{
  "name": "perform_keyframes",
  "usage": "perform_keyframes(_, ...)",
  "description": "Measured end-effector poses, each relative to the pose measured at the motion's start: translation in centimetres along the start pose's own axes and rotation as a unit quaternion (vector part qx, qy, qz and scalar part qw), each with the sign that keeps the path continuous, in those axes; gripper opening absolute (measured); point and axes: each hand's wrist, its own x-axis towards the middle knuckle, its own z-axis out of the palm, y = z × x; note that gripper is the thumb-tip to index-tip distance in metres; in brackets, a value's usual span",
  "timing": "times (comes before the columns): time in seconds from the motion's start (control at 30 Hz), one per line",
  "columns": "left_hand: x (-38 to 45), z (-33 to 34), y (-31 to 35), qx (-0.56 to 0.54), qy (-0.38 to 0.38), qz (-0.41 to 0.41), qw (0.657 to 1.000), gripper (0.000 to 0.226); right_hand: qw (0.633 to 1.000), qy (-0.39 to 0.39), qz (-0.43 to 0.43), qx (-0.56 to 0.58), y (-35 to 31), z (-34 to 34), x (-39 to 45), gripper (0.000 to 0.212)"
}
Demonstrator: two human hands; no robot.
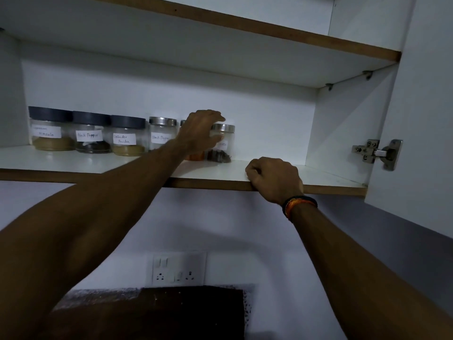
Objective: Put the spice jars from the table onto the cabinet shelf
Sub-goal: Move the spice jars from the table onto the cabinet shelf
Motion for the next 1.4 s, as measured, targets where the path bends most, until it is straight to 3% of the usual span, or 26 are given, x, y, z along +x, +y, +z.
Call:
perform_keyframes(0.3, -5.2, -3.6, 4.4, -0.012, -0.186, 0.001, 0.982, 0.045, 0.994, -0.045, -0.002, -0.104, -1.5, -0.1, -2.0, 0.042)
perform_keyframes(0.37, -6.6, -4.0, 5.6, -0.040, -0.205, -0.004, 0.978, 0.044, 0.989, -0.026, -0.022, -0.143, -2.4, -0.5, -3.1, 0.056)
perform_keyframes(0.43, -8.2, -4.0, 6.7, -0.052, -0.200, 0.000, 0.978, 0.046, 0.991, 0.007, -0.018, -0.129, -3.0, -0.5, -4.5, 0.069)
perform_keyframes(0.5, -9.9, -3.8, 7.8, -0.051, -0.186, 0.008, 0.981, 0.046, 0.997, 0.044, -0.013, -0.064, -3.1, -0.3, -5.8, 0.062)
perform_keyframes(0.63, -13.1, -3.3, 9.9, -0.047, -0.123, 0.041, 0.990, 0.046, 0.995, 0.079, -0.036, -0.048, -2.8, 0.6, -8.5, 0.051)
perform_keyframes(0.83, -19.3, -2.0, 12.1, -0.036, -0.028, 0.070, 0.997, 0.051, 0.995, 0.095, 0.025, 0.022, -5.0, 1.0, -12.9, 0.069)
perform_keyframes(0.93, -22.9, -0.4, 13.0, -0.057, -0.031, 0.036, 0.997, 0.051, 0.997, 0.044, 0.048, 0.044, -5.4, 2.8, -16.8, 0.068)
perform_keyframes(1.1, -30.5, 3.4, 13.8, -0.109, -0.126, -0.031, 0.986, 0.055, 0.988, -0.088, 0.085, 0.093, -6.4, 6.3, -24.3, 0.059)
perform_keyframes(1.4, -45.2, 7.8, 15.6, -0.151, -0.347, -0.164, 0.911, 0.055, 0.932, -0.308, 0.141, 0.131, -8.0, 9.4, -36.4, 0.040)
